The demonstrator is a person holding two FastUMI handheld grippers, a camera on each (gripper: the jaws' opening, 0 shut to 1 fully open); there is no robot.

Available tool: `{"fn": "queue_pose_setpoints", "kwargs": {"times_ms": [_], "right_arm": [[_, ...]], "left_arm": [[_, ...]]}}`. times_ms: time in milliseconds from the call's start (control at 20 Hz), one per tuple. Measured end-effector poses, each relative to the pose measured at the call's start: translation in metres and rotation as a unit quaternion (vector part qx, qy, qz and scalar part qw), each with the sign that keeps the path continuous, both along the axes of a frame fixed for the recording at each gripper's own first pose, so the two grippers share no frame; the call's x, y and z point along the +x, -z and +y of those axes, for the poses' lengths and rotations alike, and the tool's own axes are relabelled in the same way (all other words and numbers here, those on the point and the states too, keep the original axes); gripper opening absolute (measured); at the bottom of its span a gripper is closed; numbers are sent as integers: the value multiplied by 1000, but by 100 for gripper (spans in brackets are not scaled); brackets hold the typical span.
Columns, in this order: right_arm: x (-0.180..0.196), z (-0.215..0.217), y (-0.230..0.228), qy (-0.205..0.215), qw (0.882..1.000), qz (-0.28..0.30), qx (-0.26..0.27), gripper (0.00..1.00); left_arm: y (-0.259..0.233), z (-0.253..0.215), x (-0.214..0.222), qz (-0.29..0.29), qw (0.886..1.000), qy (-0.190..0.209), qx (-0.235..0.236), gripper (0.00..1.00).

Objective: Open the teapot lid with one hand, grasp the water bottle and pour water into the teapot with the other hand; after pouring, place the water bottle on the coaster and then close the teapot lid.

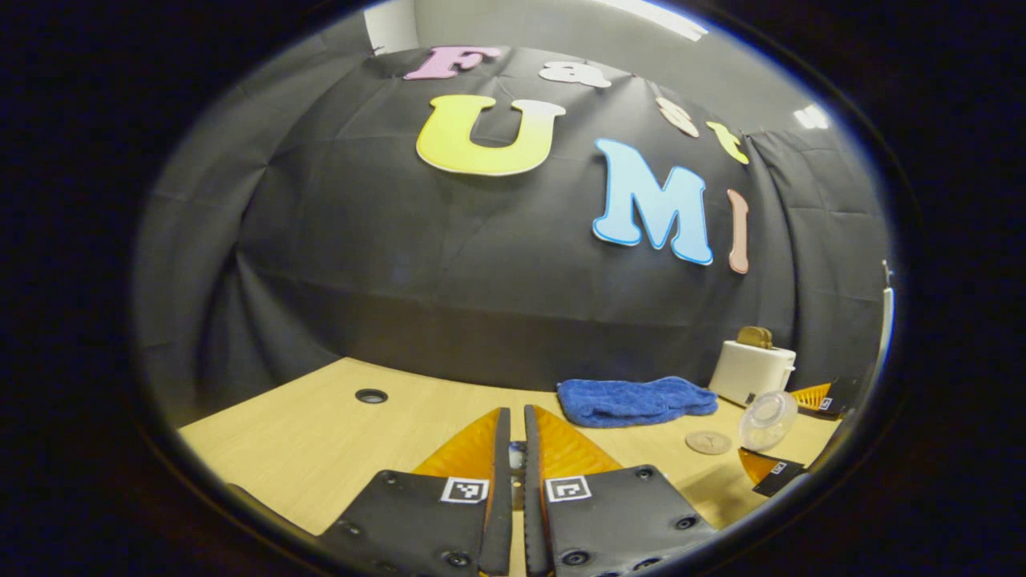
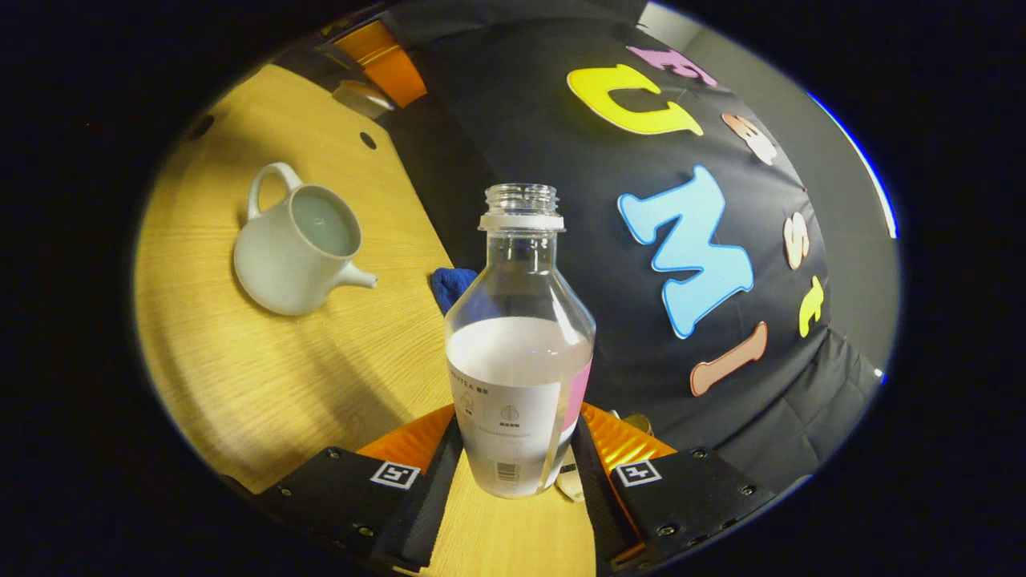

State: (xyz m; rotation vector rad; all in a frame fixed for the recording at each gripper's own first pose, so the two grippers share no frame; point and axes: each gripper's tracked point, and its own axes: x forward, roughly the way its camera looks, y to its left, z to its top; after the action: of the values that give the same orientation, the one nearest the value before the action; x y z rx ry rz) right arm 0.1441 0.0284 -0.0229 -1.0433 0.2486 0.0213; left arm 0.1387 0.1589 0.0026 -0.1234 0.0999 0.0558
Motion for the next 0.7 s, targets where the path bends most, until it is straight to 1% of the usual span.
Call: {"fn": "queue_pose_setpoints", "kwargs": {"times_ms": [50,100,300,400,450,500,550,600,700], "right_arm": [[1,2,0,-4,1000,0,-19,74],[2,3,-1,-10,999,1,-37,73],[6,6,-2,-29,994,0,-105,73],[11,6,1,-34,991,4,-128,73],[16,6,3,-36,990,7,-135,73],[22,4,3,-38,989,12,-143,73],[25,5,1,-41,987,13,-153,73],[27,7,0,-45,985,14,-165,73],[32,9,-3,-56,980,12,-192,73]], "left_arm": [[3,2,1,3,1000,-1,-4,12],[7,2,2,6,1000,-1,-9,15],[16,6,4,15,1000,-3,-19,15],[18,10,4,12,1000,-5,-27,15],[19,12,4,13,999,-7,-32,12],[19,13,4,14,999,-8,-38,15],[22,13,4,15,999,-9,-44,15],[23,14,4,17,999,-10,-46,12],[27,17,5,23,999,-14,-48,13]]}}
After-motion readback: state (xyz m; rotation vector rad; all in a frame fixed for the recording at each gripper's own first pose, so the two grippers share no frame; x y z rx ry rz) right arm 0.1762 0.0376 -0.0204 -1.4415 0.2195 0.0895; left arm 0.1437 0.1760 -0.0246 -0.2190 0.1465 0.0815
